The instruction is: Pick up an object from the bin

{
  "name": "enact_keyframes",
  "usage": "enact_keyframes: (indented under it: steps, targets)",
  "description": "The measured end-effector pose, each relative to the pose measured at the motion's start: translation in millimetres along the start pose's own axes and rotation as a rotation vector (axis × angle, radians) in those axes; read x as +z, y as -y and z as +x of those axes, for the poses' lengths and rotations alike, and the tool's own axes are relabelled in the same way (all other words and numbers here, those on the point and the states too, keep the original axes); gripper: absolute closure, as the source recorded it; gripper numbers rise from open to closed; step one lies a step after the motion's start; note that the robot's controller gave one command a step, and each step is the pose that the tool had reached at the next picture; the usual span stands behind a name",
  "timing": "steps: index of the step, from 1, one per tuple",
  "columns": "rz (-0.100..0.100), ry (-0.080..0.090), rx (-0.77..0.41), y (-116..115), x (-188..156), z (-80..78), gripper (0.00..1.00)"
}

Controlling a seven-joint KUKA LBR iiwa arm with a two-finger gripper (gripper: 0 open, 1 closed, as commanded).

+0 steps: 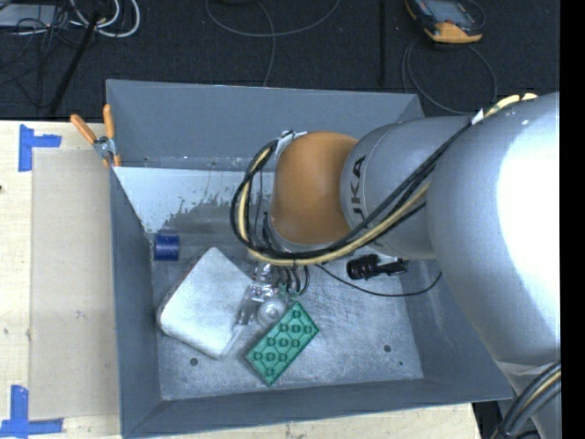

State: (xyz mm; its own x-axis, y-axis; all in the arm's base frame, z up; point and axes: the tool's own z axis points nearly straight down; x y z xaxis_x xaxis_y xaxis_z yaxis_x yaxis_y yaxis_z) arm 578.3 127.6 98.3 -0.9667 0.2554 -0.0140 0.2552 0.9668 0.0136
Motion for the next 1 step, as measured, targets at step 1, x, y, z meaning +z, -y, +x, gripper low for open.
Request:
enact_keyframes:
  steps: [1]
  targets:
    - [0.005,-0.008,-0.039,2.0,0.7,1.4,0.00]
